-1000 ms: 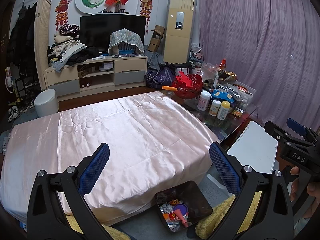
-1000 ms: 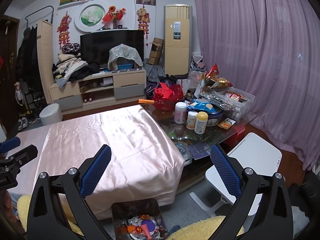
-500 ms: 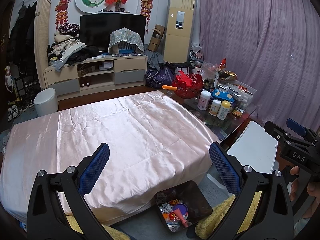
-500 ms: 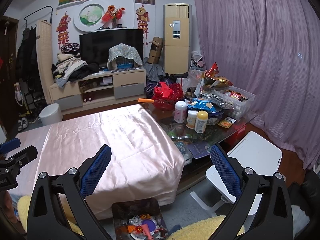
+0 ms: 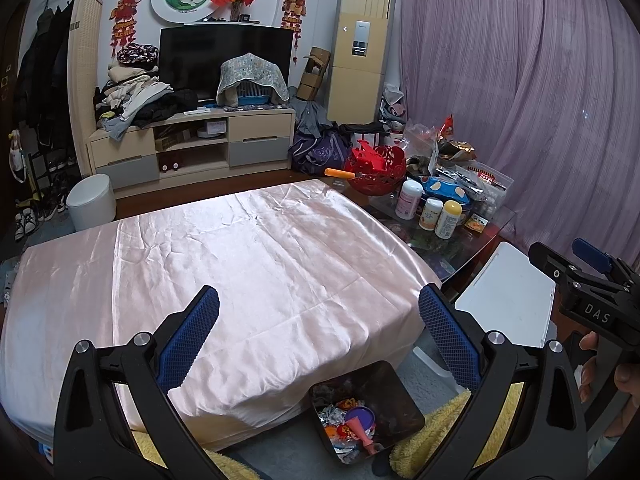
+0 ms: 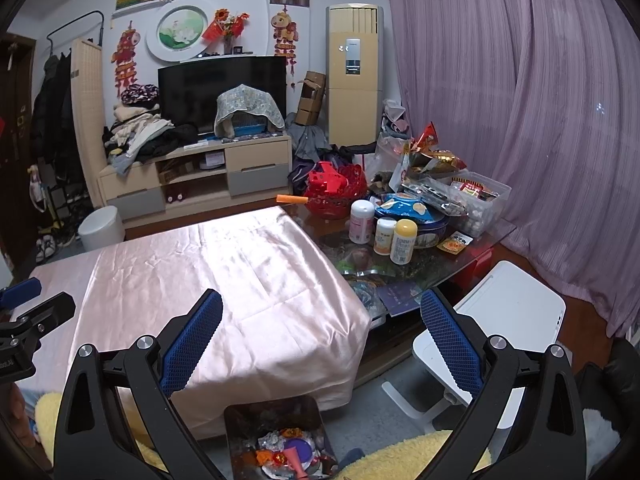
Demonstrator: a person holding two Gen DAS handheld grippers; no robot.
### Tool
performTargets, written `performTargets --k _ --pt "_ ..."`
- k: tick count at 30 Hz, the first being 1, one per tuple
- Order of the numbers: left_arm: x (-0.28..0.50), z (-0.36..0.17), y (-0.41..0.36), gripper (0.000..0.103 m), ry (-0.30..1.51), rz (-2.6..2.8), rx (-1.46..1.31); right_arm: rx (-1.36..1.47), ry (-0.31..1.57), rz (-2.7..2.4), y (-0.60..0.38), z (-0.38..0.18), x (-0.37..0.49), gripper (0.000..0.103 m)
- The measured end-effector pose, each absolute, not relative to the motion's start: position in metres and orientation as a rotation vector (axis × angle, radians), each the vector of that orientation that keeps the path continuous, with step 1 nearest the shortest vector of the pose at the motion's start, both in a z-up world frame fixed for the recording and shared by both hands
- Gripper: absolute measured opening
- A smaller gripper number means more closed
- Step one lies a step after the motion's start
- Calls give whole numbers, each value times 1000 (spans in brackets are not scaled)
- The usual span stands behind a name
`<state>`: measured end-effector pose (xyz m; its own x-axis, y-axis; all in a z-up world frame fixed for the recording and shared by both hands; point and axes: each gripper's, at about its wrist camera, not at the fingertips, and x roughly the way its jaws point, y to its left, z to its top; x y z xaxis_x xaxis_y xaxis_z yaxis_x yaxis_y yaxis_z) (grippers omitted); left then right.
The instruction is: Collect trash
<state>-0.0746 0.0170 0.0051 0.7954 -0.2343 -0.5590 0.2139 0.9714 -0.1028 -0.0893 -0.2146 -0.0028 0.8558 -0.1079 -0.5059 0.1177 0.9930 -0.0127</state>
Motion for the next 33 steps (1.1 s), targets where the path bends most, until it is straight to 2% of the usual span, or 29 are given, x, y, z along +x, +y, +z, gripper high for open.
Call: performTargets --k 33 --pt "-71 -3 18 95 610 -221 -48 25 539 -118 -215 -6 -87 100"
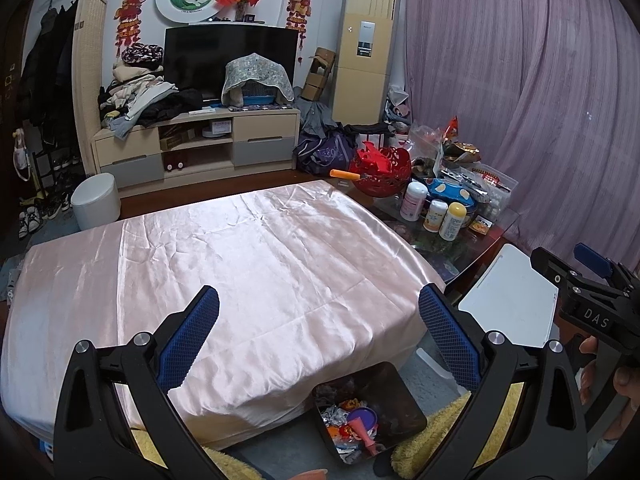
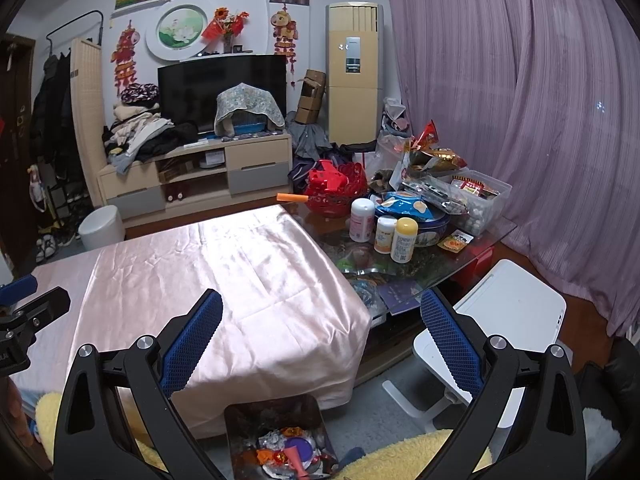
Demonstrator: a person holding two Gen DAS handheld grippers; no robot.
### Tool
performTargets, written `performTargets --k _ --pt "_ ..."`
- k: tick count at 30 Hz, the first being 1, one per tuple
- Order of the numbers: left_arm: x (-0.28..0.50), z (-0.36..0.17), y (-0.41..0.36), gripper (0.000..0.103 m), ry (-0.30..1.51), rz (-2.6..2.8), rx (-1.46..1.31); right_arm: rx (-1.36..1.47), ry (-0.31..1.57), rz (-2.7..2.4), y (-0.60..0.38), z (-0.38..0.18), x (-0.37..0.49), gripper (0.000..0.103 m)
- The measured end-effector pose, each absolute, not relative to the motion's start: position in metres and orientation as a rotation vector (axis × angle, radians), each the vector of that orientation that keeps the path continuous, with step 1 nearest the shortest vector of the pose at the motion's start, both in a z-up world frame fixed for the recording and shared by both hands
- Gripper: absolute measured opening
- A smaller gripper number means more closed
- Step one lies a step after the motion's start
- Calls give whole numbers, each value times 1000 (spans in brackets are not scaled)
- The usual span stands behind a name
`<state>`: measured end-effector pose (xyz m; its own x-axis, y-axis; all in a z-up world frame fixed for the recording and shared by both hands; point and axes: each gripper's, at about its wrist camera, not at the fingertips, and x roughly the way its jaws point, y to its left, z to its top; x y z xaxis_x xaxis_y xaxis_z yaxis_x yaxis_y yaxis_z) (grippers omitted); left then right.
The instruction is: Collect trash
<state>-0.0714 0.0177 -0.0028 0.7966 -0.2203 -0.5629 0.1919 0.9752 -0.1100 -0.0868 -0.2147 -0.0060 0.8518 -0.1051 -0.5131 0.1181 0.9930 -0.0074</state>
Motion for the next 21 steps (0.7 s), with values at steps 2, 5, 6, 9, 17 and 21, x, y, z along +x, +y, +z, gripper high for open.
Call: performTargets --k 2,5,6,9,17,21 --pt "-72 -2 19 95 609 -224 -61 24 539 -118 -215 -6 -87 100" --pt "-73 0 19 95 603 -206 -56 25 539 -116 -215 -6 -87 100" --pt "-73 0 18 95 600 -196 -48 25 539 -116 -215 -6 -87 100" --pt "-74 1 17 95 594 -184 -37 26 539 -117 -215 -6 -86 100" --pt "-78 3 17 95 580 -178 -42 26 539 -117 -216 -6 -86 100" --pt "-78 6 15 95 580 -182 -30 28 541 -117 -215 -6 -87 100"
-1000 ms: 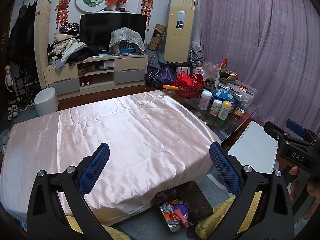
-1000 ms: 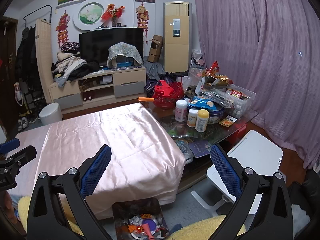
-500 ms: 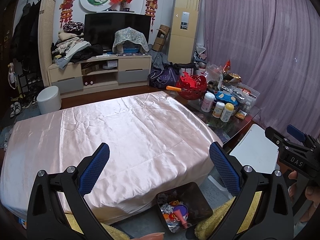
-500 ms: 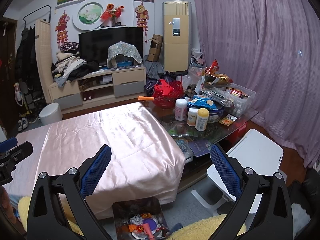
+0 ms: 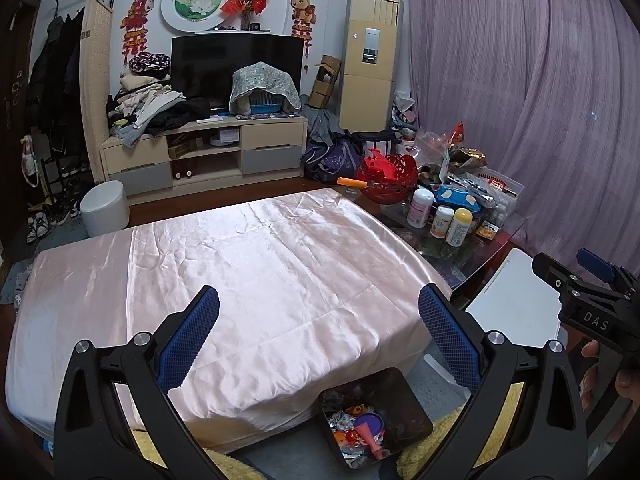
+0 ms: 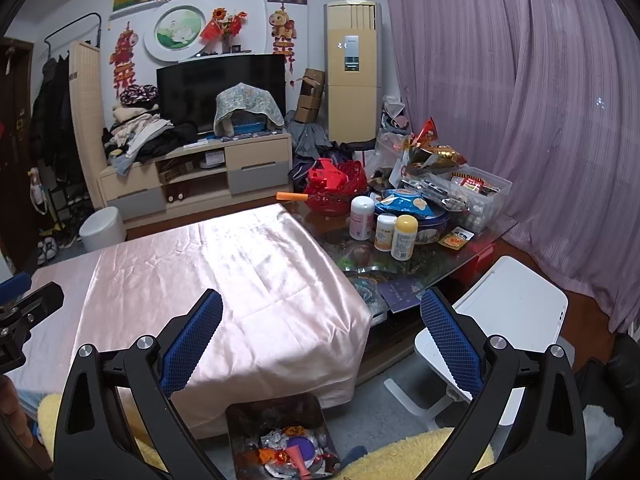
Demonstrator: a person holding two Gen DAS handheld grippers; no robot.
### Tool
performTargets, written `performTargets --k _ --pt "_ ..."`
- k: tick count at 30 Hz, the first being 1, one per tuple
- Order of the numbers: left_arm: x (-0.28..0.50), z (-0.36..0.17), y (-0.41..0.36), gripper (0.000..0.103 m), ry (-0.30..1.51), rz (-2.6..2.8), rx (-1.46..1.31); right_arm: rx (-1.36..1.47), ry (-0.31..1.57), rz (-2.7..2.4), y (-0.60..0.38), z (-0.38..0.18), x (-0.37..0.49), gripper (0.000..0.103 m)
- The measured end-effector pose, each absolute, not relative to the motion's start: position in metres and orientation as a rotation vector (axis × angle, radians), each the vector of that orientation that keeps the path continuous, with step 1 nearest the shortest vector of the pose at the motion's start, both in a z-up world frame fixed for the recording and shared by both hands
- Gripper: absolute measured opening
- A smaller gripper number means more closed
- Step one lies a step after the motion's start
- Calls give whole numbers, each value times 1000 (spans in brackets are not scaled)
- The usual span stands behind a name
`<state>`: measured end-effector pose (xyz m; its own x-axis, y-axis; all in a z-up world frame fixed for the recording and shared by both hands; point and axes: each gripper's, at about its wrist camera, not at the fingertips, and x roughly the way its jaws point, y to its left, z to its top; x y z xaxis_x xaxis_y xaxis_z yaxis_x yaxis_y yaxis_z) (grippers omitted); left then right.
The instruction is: Collect trash
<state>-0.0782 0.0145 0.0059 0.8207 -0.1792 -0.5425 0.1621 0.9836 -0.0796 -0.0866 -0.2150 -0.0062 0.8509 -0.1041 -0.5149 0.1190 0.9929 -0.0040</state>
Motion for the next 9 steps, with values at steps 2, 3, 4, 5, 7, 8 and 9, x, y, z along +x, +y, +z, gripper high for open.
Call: performTargets --k 2,3,4,5,7,8,9 --pt "-77 6 14 95 587 -174 -34 27 538 -116 -215 -6 -87 100" --pt "-77 5 15 95 594 -173 -39 27 538 -116 -214 -7 -88 100" --pt "-77 5 15 95 598 -175 -44 28 538 -117 -213 -7 -88 100" --pt "-77 5 15 95 599 -179 -44 28 538 -118 -213 -7 -88 100" --pt "-78 6 15 95 598 -179 -33 29 538 -117 -214 -7 -88 100" --pt "-78 6 14 95 598 -178 -29 29 538 -118 -213 -8 -88 100" --pt "-78 6 14 95 598 -179 -26 29 539 -117 -212 -8 -88 100"
